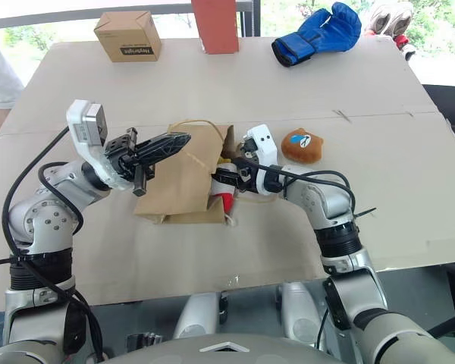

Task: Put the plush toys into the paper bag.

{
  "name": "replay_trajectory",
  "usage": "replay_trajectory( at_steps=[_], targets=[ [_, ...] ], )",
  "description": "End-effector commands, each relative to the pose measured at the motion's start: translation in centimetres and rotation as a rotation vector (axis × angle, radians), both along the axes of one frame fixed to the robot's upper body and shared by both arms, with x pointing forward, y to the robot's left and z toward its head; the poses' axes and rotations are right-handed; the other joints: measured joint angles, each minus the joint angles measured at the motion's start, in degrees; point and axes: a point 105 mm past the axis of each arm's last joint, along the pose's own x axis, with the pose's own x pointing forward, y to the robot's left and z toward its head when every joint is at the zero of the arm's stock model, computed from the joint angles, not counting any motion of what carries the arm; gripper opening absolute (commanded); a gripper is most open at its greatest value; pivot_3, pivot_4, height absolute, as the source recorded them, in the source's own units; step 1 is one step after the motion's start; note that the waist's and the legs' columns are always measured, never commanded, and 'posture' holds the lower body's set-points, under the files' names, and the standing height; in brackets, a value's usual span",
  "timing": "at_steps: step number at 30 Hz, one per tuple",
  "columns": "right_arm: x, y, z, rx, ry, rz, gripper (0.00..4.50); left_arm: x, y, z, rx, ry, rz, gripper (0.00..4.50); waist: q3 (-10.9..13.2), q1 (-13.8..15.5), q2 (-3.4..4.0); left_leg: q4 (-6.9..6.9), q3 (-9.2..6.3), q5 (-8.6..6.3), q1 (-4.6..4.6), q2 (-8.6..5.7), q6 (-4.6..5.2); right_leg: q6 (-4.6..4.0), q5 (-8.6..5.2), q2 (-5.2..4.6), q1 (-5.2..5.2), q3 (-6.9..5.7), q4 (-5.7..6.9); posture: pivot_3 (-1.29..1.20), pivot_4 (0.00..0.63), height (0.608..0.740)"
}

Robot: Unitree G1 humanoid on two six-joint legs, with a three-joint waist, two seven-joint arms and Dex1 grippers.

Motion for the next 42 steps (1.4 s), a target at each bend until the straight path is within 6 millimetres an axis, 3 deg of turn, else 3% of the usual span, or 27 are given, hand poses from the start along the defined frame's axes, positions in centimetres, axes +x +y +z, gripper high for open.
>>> replay_trajectory(
  at_steps=[1,4,5,7,10,16,19,23,26,28,34,38,42],
  targets=[
    [-0.4,-1.6,2.8,0.026,-0.102,-0.039,3.53,0.2,0.6,0.9,0.012,-0.083,0.048,0.0,0.0,0.08,0.0,0.0,0.0,0.0,0.0,0.0,0.0,0.0,0.0,0.0,0.0,0.0,-0.01,0.0,0.15,0.74],
    [0.4,-5.8,6.2,-0.02,-0.336,-0.182,3.53,0.9,0.9,1.8,-0.044,-0.134,0.107,0.0,0.01,0.58,0.01,0.0,0.03,0.0,-0.04,-0.01,0.0,0.0,0.0,-0.01,0.0,0.01,-0.06,0.0,0.15,0.74],
    [0.1,-6.8,6.9,-0.04,-0.378,-0.19,4.06,1.0,1.0,2.0,-0.061,-0.135,0.119,0.0,0.03,0.92,0.02,0.01,0.04,0.0,-0.06,-0.01,0.0,0.0,0.0,-0.01,0.0,0.02,-0.08,0.0,0.15,0.74],
    [1.7,-9.5,6.9,-0.175,-0.412,-0.323,4.44,1.0,1.1,2.4,-0.086,-0.139,0.131,0.0,0.02,1.23,0.01,0.03,0.06,0.0,-0.09,-0.02,0.0,0.0,0.0,-0.01,-0.01,0.05,-0.12,0.0,0.15,0.74],
    [3.9,-12.1,4.9,-0.368,-0.382,-0.398,4.44,0.9,1.2,2.9,-0.116,-0.145,0.137,0.0,0.02,1.17,0.01,0.03,0.11,0.0,-0.02,-0.01,0.0,-0.09,-0.06,0.0,-0.01,0.09,-0.1,0.0,0.15,0.74],
    [6.8,-13.1,-0.9,-0.533,-0.205,-0.361,4.44,0.6,0.8,3.3,-0.141,-0.154,0.126,0.0,0.03,0.91,0.01,0.01,0.17,0.0,0.05,0.0,0.01,0.01,0.01,0.08,-0.01,0.24,-0.07,0.0,0.15,0.74],
    [7.4,-13.5,-2.0,-0.551,-0.2,-0.356,3.61,0.5,0.7,3.4,-0.146,-0.158,0.125,0.0,0.03,1.08,0.01,0.01,0.17,-0.01,-0.01,-0.01,0.02,0.04,0.03,0.08,-0.01,0.24,-0.09,0.0,0.15,0.74],
    [7.4,-13.7,-1.1,-0.524,-0.269,-0.368,2.03,0.2,0.9,3.5,-0.156,-0.155,0.129,0.0,0.02,1.06,0.0,0.01,0.17,-0.01,0.01,0.0,0.02,0.04,0.03,0.08,-0.01,0.24,-0.08,0.0,0.15,0.74],
    [5.7,-12.6,2.5,-0.423,-0.477,-0.299,0.45,-0.2,1.0,3.6,-0.178,-0.139,0.12,0.0,0.02,1.12,0.01,0.0,0.17,-0.01,0.02,0.0,0.02,0.04,0.03,0.09,-0.01,0.24,-0.08,0.0,0.15,0.74],
    [4.1,-11.1,3.8,-0.4,-0.579,-0.223,0.04,-0.3,1.0,3.7,-0.191,-0.129,0.108,0.0,0.04,1.19,0.03,0.0,0.17,-0.01,0.0,0.0,0.02,0.05,0.02,0.09,-0.02,0.24,-0.08,0.0,0.15,0.74],
    [1.3,-4.2,3.4,-0.488,-0.81,0.065,0.04,-0.1,0.2,3.9,-0.207,-0.105,0.054,0.0,0.05,1.04,0.05,0.01,0.18,0.0,0.1,0.05,0.01,0.06,-0.01,0.15,0.0,0.24,-0.05,0.0,0.15,0.74],
    [0.5,1.2,2.7,-0.518,-0.961,0.273,0.04,0.0,-0.9,3.7,-0.2,-0.093,0.008,0.0,0.06,0.96,0.05,0.05,0.19,0.0,0.1,0.07,0.0,0.05,0.01,0.17,0.0,0.27,-0.05,0.0,0.15,0.74],
    [0.4,4.7,2.9,-0.524,-1.085,0.407,0.04,0.1,-1.9,3.3,-0.192,-0.091,-0.019,0.0,0.06,1.21,0.05,0.04,0.18,0.0,0.05,0.07,0.0,0.04,0.03,0.19,-0.01,0.28,-0.05,0.0,0.15,0.74]
  ],
)
